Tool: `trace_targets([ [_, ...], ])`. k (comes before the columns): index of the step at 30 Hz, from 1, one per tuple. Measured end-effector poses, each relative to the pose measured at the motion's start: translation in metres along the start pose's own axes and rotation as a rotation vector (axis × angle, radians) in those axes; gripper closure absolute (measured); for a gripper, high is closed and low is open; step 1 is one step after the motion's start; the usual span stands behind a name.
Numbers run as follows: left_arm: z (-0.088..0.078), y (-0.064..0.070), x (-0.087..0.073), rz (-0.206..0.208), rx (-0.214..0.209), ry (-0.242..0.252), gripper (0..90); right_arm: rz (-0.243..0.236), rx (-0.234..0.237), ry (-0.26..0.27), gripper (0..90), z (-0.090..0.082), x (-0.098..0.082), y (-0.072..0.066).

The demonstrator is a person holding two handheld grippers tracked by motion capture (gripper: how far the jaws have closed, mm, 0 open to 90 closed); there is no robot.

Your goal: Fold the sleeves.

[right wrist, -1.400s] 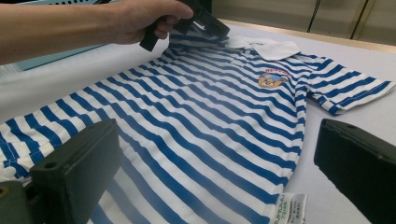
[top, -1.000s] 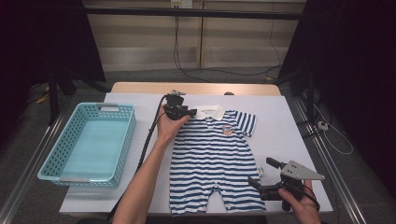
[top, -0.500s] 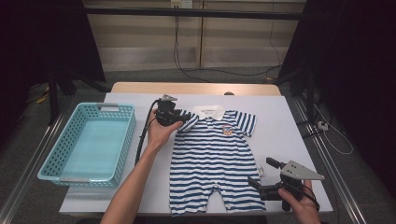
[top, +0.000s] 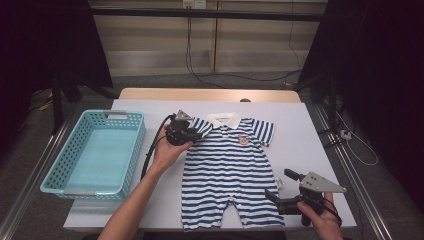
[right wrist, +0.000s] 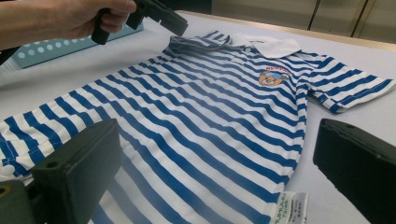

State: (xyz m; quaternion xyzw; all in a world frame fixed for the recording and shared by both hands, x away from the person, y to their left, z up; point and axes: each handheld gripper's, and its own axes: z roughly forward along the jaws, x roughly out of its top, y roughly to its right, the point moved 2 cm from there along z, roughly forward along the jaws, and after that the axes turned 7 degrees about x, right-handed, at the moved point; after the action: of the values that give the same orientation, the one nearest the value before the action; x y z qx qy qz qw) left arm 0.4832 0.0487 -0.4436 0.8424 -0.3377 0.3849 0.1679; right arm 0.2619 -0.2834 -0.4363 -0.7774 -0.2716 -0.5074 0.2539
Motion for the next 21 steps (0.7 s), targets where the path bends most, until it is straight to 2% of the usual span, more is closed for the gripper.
trace_targets([
  [2,0.005,0.002,-0.003,0.014,0.015,-0.019,67.8,0.000,-0.004,0.000,0.3,0.000,0.000,0.000],
  [4,0.008,0.002,-0.006,0.010,0.019,-0.038,67.4,0.006,-0.001,-0.001,0.3,0.000,0.000,0.000],
  [7,0.013,0.005,-0.007,0.018,0.001,-0.095,59.7,0.001,0.001,0.001,0.3,-0.001,0.000,0.000],
  [8,0.015,0.007,-0.008,0.027,0.011,-0.088,58.2,0.001,0.001,0.000,0.3,-0.001,0.000,0.000],
  [11,0.019,0.011,-0.011,0.041,0.033,-0.119,58.4,-0.001,0.000,-0.002,0.3,-0.001,0.000,0.000],
  [14,0.019,0.010,-0.011,0.067,0.059,-0.123,64.8,0.000,-0.002,-0.002,0.3,-0.001,0.000,0.000],
  [15,0.018,0.010,-0.012,0.075,0.065,-0.124,69.7,-0.001,0.001,0.000,0.3,-0.001,0.000,0.000],
  [19,0.018,0.009,-0.011,0.059,0.045,-0.117,84.5,0.001,-0.004,-0.004,0.3,0.000,0.000,0.000],
  [21,0.019,0.010,-0.010,0.062,0.046,-0.113,87.4,0.001,-0.004,-0.005,0.3,0.000,0.000,0.000],
])
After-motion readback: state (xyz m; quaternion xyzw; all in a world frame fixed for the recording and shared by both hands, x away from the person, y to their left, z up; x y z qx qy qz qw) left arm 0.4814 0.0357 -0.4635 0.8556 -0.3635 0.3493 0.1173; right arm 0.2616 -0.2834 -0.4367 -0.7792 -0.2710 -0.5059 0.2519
